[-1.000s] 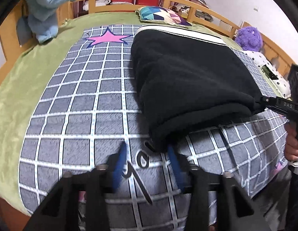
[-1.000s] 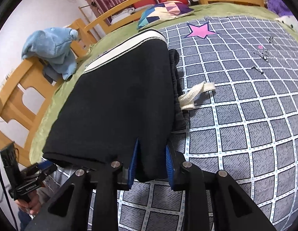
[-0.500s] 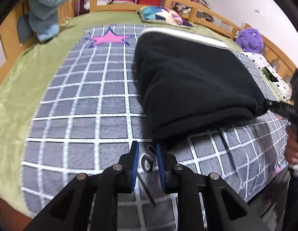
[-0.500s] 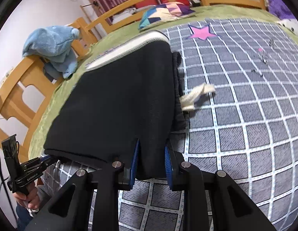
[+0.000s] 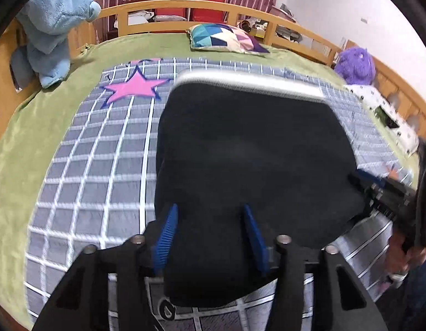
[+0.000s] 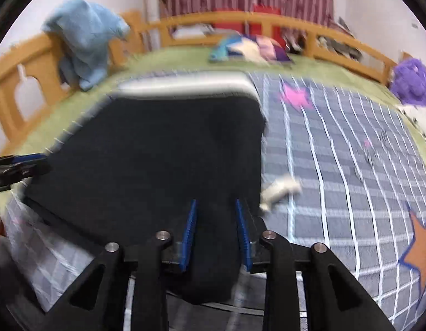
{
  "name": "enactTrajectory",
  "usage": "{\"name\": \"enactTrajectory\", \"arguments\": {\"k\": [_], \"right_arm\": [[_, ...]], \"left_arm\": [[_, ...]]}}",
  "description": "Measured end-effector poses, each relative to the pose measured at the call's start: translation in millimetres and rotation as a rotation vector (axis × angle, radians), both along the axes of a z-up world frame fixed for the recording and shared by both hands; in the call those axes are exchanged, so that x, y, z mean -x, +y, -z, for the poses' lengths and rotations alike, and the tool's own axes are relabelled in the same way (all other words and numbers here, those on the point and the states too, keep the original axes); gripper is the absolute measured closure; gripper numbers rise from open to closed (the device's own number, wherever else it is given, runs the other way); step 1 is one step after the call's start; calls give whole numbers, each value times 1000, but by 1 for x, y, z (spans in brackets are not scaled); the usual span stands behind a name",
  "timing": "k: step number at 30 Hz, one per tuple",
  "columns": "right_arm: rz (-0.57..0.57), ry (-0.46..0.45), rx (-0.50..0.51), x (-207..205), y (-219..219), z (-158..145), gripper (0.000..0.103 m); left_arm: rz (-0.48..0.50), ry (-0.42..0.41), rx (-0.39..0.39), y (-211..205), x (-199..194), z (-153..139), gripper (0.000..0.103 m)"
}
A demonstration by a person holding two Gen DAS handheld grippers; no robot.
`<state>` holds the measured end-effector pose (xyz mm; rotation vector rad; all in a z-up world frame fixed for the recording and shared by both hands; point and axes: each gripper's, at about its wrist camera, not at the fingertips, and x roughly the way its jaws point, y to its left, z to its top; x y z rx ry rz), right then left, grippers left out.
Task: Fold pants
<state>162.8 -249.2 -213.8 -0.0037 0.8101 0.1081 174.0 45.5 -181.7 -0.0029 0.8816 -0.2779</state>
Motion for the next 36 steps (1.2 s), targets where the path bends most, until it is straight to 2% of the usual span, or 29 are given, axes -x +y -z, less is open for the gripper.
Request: {"name": "enactTrajectory", "arguments": {"k": [2,4,5,7,9,10,11,15,17,19,20,21,23,24,26,29,33,36], "right_arm": [[12,-20,-41,7,-6,5,75],[12,-14,-2,7,-1,2,75],[2,-9,19,5,2,-2,73],[-26,-14,6,-2,1,-14,73],[-22,-74,-29,-9,-5,-30,70],[-15,-100,-36,-14,-6,-37,64],[-10,-126,-43,-23,-7,-44,60],[-21,-168,-52,-75,3,-60,59],[-43,-179,-49,-95,13,-60,57],[-56,-174,-16,-118,22,-49,55],[-59,-153,-2,-127,25,-39,55],[-57,-121,5,-138,25,-28,55],[-47,-38,17,-159,21,-11,55],[-43,-21,12,-164,19,-9,55],[-52,-20,10,-167,17,-9,55],[-51,-29,28,-164,18,-9,55],[-23,-64,70,-135,18,-16,55],[-6,-51,18,-101,10,-21,55]], "left_arm": [[-1,-34,-37,-5,10,4,50],[0,-13,-41,-6,7,-3,49],[-3,3,-21,-3,3,-7,49],[-11,40,66,5,-10,-17,49],[-17,56,125,10,-26,-25,49],[-20,49,136,9,-36,-30,48],[-23,34,139,7,-49,-37,48],[-35,-38,135,-10,-97,-51,46],[-49,-73,124,-18,-119,-52,43],[-58,-92,80,-28,-145,-42,42],[-72,-76,49,-33,-157,-33,42],[-103,-1,22,-36,-174,-16,42],[-123,66,54,-33,-186,-1,37],[-131,62,68,-31,-187,2,33],[-132,60,95,-26,-184,2,32],[-127,91,87,-23,-176,-1,32],[-88,100,-4,-21,-131,-6,32],[-73,116,-35,-14,-91,-2,32]]}}
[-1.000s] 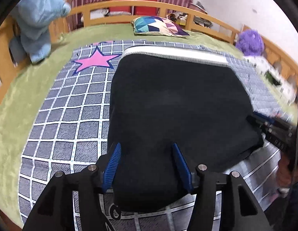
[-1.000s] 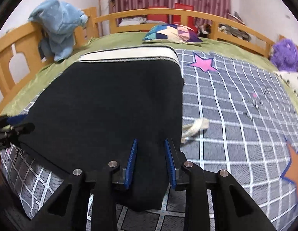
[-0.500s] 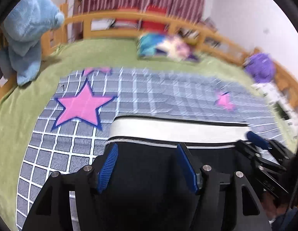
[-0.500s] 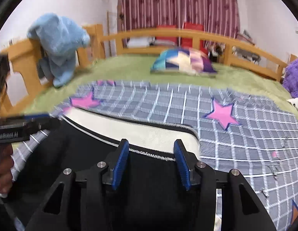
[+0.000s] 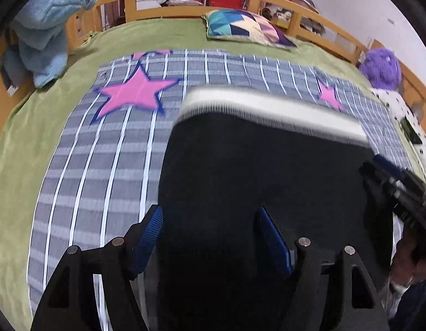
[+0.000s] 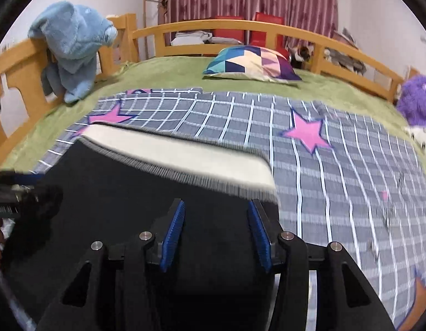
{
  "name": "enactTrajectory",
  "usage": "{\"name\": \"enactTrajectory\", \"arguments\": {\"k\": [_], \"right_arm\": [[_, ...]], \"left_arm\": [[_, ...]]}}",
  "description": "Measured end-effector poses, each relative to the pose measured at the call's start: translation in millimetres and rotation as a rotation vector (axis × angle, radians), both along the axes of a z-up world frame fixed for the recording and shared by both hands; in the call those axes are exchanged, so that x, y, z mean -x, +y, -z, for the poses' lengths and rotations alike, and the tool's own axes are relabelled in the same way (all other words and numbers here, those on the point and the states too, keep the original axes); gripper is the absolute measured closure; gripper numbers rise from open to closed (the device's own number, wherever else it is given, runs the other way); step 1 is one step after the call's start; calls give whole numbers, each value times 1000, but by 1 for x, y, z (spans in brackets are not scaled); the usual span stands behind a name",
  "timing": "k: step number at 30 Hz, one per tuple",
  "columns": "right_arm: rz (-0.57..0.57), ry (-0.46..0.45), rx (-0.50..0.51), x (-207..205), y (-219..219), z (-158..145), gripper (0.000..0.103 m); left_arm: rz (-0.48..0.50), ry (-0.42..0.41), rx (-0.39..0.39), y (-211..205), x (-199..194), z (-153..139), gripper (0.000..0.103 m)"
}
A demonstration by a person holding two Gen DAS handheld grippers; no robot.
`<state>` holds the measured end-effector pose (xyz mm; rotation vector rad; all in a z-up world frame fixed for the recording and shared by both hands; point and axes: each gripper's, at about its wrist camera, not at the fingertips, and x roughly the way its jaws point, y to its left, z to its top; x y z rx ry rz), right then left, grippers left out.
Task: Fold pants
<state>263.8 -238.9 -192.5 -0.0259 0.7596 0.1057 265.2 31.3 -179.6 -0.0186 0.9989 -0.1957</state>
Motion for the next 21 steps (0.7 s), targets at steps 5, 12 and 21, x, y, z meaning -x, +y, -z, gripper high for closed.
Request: {"name": "enactTrajectory", "arguments": {"k": [5,12,21], "right_arm": [[50,49,13,64,-3,6,56],[49,102,-5,142,-5,19,56],[79,-53,-27,217,1,-61,41]], "left_arm": [[-19,-38,24,9,62,9,31],[-29,-34,0,9,120,2,30],[-1,-179,-6,-16,191,-80,28]]}}
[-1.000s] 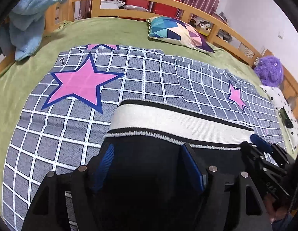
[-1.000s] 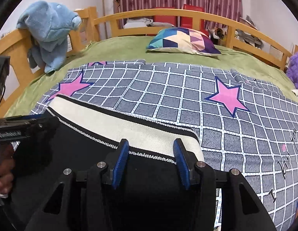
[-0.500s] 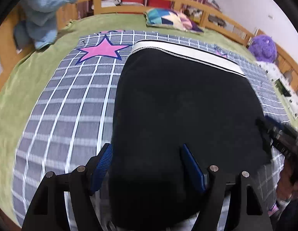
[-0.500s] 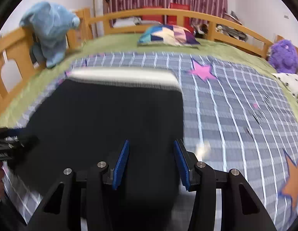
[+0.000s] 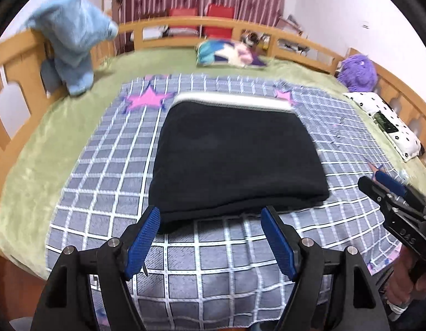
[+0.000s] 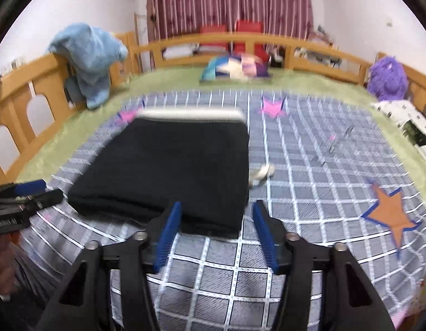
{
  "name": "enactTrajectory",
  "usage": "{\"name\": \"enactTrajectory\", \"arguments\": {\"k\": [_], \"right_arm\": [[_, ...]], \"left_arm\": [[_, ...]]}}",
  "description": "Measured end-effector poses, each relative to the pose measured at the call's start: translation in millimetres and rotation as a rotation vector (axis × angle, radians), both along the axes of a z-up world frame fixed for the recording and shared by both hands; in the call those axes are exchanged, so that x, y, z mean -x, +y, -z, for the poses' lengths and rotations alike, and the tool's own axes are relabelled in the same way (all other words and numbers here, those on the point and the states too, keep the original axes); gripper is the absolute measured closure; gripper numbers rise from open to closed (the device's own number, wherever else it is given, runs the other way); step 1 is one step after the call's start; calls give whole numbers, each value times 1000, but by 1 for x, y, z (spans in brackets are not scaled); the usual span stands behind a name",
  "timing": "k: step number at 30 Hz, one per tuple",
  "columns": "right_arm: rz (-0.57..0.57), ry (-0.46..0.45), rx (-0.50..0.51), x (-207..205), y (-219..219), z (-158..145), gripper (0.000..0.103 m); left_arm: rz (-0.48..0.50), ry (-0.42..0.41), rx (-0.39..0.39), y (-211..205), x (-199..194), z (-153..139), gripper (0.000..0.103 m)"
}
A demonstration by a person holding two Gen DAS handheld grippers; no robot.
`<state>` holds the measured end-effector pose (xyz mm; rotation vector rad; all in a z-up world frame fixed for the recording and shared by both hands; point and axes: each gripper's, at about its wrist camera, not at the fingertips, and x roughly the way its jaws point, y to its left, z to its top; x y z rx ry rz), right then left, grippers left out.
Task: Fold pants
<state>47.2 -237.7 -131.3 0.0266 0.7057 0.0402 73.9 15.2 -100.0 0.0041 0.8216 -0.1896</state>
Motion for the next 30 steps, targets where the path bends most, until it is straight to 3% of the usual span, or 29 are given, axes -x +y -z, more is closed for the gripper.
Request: {"name": "enactTrajectory", "arguments": {"k": [5,11,20,30], "right_arm": [[36,-69,25,24,4,-47,26],[72,-101,-20,50,-6,-78,9],[86,-114,62,62,8,-88,7],[92,-89,39,57,10,-84,7]], "left_arm": [[-1,-55,24,-8,25,-33,26],[-1,-118,46,-13,48,-61,20],[-16,-135,43,-11,61,-68,19],[-32,-156,37,-5,68,-69,16]]}}
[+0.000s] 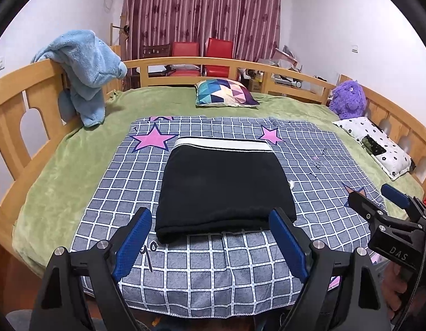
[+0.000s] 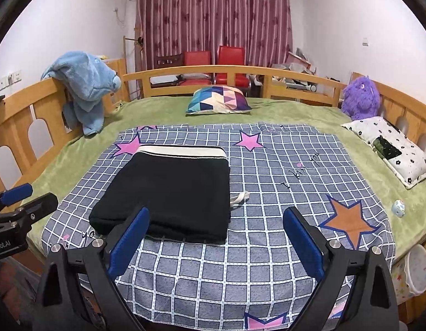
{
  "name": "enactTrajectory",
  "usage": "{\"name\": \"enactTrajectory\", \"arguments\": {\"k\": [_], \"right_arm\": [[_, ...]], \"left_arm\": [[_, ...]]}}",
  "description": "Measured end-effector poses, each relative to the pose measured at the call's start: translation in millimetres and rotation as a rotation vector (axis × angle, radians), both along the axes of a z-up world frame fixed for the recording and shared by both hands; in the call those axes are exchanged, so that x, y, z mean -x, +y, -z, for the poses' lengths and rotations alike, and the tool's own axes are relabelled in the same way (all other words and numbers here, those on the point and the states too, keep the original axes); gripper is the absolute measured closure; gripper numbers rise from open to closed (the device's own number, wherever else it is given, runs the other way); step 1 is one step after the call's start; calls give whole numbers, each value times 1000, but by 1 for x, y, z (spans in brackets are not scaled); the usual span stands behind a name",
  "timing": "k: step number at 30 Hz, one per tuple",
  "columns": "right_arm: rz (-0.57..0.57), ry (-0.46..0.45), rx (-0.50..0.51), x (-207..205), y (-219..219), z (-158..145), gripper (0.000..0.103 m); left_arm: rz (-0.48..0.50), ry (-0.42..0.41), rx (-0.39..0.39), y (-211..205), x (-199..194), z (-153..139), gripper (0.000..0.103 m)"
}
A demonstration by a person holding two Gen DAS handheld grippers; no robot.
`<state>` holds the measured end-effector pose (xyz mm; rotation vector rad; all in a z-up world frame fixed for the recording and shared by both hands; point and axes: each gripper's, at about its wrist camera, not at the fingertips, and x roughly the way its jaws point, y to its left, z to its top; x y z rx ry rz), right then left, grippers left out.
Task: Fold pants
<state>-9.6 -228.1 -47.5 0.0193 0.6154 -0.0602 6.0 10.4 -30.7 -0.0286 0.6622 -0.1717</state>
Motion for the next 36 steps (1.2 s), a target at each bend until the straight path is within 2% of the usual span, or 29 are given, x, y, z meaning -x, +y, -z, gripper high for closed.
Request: {"name": "enactTrajectory", "arguments": {"k": [36], "right_arm": [[29,-1,-18,3,-8,-1,7]], "left_arm": [[28,-13,3,-8,3,-4,16]]}}
